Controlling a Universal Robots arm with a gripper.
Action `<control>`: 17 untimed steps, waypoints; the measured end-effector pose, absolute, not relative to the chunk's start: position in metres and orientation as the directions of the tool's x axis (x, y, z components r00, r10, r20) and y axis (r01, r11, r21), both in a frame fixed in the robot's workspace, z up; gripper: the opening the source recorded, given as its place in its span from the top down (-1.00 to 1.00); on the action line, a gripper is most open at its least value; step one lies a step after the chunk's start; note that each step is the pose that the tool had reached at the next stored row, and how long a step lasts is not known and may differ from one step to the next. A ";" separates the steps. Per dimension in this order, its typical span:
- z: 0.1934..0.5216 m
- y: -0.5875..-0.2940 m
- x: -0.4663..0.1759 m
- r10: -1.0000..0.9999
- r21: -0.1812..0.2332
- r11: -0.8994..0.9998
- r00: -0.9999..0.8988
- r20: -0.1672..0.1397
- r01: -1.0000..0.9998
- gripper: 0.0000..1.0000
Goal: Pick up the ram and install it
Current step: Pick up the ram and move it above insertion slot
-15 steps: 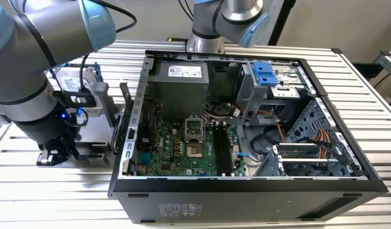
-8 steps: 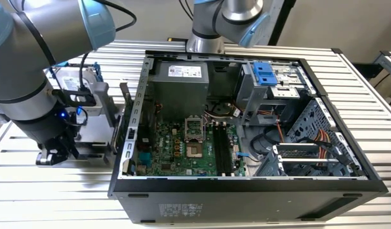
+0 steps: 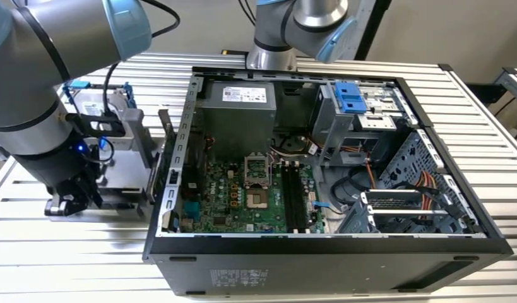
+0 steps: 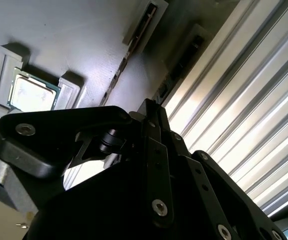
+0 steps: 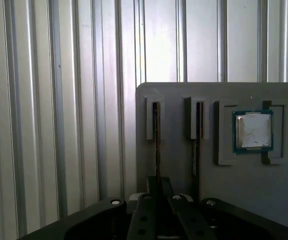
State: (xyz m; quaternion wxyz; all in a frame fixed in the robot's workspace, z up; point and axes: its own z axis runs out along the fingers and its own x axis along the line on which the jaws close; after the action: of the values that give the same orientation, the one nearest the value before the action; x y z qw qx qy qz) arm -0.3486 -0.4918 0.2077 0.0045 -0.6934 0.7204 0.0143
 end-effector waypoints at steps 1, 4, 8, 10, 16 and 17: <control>0.208 -0.492 -0.349 -0.999 0.014 0.038 -0.038 -0.026 -0.999 1.00; 0.211 -0.492 -0.349 -0.999 0.014 0.038 -0.038 -0.026 -0.999 1.00; 0.214 -0.492 -0.349 -0.999 0.014 0.038 -0.038 -0.026 -0.999 1.00; 0.215 -0.492 -0.349 -0.999 0.014 0.038 -0.038 -0.026 -0.999 1.00; 0.219 -0.492 -0.349 -0.999 0.014 0.038 -0.038 -0.026 -0.999 1.00; 0.219 -0.492 -0.349 -0.999 0.014 0.038 -0.038 -0.026 -0.999 1.00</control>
State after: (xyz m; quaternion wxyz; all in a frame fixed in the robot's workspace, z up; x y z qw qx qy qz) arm -0.3486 -0.4918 0.2195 0.0046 -0.6935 0.7203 0.0143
